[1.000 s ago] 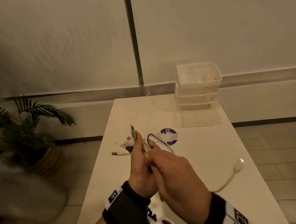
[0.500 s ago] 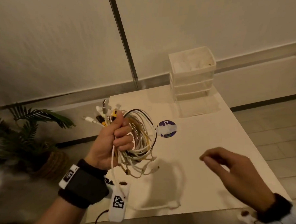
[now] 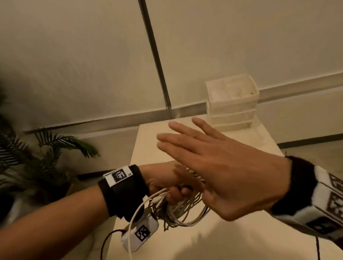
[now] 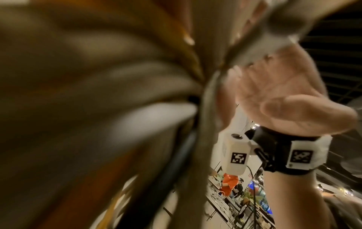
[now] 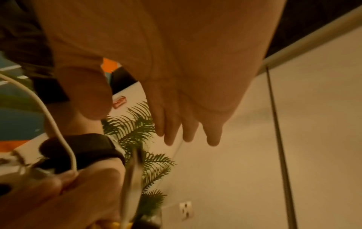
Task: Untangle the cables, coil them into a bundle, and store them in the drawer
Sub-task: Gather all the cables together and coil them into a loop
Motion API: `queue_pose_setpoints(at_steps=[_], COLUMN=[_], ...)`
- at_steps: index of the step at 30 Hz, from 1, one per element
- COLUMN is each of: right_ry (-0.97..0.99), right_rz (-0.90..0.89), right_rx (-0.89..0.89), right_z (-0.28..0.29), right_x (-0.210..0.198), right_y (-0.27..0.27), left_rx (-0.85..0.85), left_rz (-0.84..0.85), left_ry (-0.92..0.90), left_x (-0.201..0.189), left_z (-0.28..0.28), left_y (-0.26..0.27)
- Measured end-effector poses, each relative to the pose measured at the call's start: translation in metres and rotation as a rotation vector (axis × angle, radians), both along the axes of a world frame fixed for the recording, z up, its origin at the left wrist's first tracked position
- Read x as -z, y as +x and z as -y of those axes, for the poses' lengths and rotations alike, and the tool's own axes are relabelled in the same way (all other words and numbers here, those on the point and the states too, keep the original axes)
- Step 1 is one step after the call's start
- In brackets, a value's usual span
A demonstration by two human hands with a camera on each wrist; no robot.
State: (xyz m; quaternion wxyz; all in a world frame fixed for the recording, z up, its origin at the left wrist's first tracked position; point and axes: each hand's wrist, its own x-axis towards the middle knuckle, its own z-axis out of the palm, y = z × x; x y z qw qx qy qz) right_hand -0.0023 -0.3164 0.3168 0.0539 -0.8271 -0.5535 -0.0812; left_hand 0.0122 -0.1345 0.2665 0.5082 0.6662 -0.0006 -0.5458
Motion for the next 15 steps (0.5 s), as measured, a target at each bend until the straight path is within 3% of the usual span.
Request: queue_pose_setpoints(at_steps=[2,5,11,15], right_ry=[-0.132,-0.229,-0.114,-0.07], right_rz=[0.018,-0.118,-0.184,-0.247], right_rx=[0.012,0.092,0.131,0.102], right_z=[-0.006,-0.019,-0.025,-0.022], right_x=[0.013,0.046,0.07,0.065], right_y=[-0.008,-0.004,0.017,0.025], left_rx=[0.008,-0.007,0.013,0.05], left_rz=[-0.017,-0.017,0.026,0.084], left_ry=[0.02,0.042,0.041,-0.078], left_x=[0.009,0.023,0.022,0.01], left_z=[-0.003,-0.005,-0.003,-0.007], left_y=[-0.002,-0.004,-0.001,0.0])
